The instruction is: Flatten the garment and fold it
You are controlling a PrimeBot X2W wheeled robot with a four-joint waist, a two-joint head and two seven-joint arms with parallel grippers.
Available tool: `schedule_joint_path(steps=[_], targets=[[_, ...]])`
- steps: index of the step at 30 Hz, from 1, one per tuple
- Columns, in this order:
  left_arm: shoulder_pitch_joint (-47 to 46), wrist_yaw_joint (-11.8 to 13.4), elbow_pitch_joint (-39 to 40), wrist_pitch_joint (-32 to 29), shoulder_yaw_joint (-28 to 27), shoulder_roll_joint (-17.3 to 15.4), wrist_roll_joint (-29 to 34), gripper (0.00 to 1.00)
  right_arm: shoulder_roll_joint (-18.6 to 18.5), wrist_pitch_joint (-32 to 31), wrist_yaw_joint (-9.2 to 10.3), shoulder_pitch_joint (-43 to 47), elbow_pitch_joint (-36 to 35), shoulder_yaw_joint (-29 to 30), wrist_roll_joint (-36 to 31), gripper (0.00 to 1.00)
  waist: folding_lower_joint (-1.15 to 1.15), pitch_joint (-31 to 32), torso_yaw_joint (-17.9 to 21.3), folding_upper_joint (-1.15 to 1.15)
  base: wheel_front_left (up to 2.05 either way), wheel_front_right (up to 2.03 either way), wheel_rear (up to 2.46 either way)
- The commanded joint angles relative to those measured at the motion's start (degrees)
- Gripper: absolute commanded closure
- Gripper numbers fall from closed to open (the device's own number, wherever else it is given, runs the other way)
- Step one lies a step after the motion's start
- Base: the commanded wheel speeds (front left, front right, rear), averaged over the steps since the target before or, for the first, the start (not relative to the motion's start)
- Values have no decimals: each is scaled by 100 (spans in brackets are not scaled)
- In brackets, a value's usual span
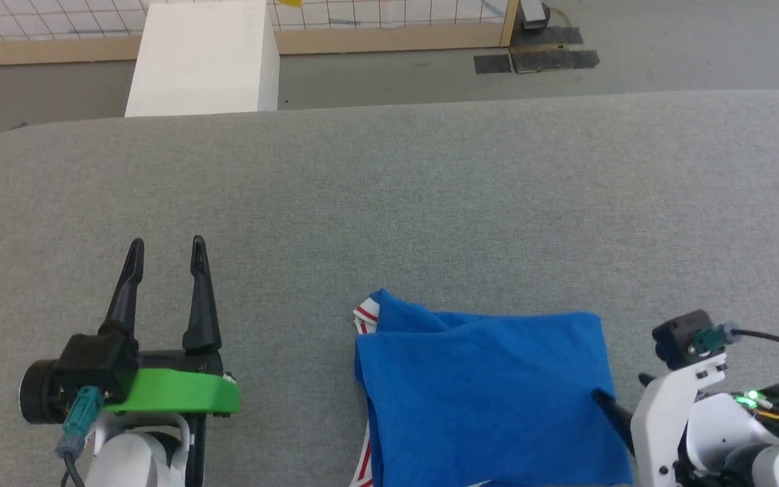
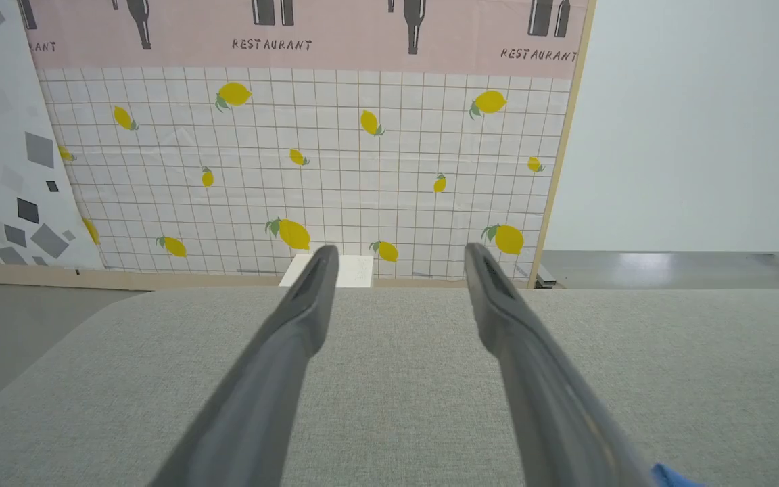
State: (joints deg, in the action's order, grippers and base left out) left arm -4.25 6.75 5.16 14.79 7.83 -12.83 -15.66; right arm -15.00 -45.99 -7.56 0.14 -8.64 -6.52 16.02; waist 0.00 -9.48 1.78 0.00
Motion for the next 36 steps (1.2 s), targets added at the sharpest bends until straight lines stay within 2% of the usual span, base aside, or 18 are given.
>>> schedule_joint_path(steps=[1,6,12,13,14,15,19,22,29,33,36], targets=[[-51,-28,3,21,1,29,49,0,46,-28,8,27,61,-19,-51,0,0,-43,-7,0,0,0,0],[-93,-36,3,21,41,79,79,0,131,2,8,-60,618,-166,-93,0,0,-113,-81,0,0,0,0],[-80,-67,-34,21,43,119,83,0,56,198,8,-213,1303,-328,-62,0,0,-120,-178,0,0,0,0],[-76,-70,-40,21,41,126,87,0,29,209,8,-233,1377,-361,-38,22,0,-113,-187,0,0,0,0],[-69,-75,-46,21,38,132,90,0,-27,263,8,-274,1429,-405,-23,84,0,-106,-195,0,0,0,0],[-63,-77,-48,21,34,138,93,0,-61,320,8,-307,1453,-421,3,100,0,-103,-196,0,0,0,0],[-32,-44,-4,21,-11,178,106,0,-312,448,8,-471,1400,-621,150,100,0,-92,-82,0,0,0,0],[-13,-20,65,21,-63,193,124,0,-723,409,8,-686,1226,-950,268,100,0,-143,222,0,0,0,0],[-88,1,107,21,-180,189,156,0,-1753,318,8,-1563,1116,-1825,730,100,0,-442,1508,0,0,0,0],[-319,-2,94,1,-130,152,235,0,-2030,502,8,-2061,1426,-2095,941,100,0,-676,2160,0,0,0,0],[-497,12,120,-66,-128,75,307,0,-2073,758,8,-2433,1767,-2222,1030,100,0,-883,2556,0,0,0,0]])
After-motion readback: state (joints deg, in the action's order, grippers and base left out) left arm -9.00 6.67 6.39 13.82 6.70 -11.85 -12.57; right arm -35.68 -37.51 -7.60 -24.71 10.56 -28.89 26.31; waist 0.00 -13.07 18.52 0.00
